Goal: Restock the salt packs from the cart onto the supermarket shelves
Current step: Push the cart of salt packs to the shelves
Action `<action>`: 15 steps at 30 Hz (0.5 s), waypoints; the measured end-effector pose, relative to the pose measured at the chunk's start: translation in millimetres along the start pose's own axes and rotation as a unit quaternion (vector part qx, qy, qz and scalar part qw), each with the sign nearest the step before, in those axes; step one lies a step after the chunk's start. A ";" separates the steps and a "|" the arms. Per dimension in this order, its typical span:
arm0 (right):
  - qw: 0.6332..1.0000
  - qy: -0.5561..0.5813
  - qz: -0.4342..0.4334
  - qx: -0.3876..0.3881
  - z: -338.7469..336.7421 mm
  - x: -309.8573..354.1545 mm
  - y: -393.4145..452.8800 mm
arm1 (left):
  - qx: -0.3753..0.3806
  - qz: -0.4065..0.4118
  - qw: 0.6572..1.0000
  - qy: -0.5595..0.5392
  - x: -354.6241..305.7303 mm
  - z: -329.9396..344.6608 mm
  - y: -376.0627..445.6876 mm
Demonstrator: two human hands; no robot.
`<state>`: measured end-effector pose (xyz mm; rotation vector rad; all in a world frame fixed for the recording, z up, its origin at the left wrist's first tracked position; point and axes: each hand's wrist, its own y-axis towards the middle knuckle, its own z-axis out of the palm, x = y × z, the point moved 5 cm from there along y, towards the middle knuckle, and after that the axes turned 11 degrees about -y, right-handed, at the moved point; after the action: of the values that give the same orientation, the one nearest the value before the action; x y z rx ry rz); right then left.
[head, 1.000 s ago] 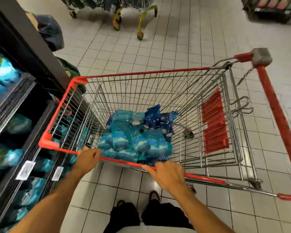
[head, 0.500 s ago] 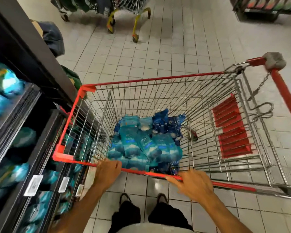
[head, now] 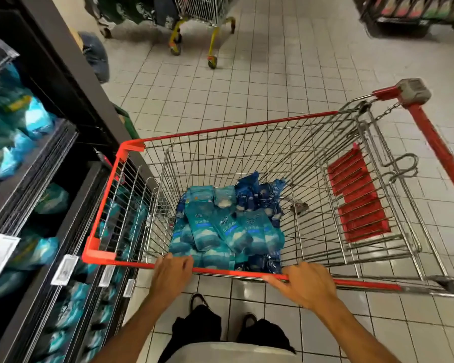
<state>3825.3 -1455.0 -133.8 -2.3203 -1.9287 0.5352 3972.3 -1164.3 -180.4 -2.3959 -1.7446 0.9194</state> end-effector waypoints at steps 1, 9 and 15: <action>1.000 0.000 -0.006 0.000 0.6 4.0 -2.3 | -0.015 -0.010 1.000 -0.020 4.5 -1.5 -2.7; 0.999 0.033 -0.017 -0.010 -2.4 30.1 -22.9 | -0.022 0.007 1.000 -0.018 28.5 -0.5 -18.6; 0.999 0.027 -0.018 -0.008 -2.0 56.4 -34.9 | -0.013 -0.012 1.000 0.005 52.6 -7.9 -33.8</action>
<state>3801.5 -1393.1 -134.4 -2.2813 -1.9534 0.4514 3957.3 -1103.2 -184.5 -2.3847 -1.7896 0.8869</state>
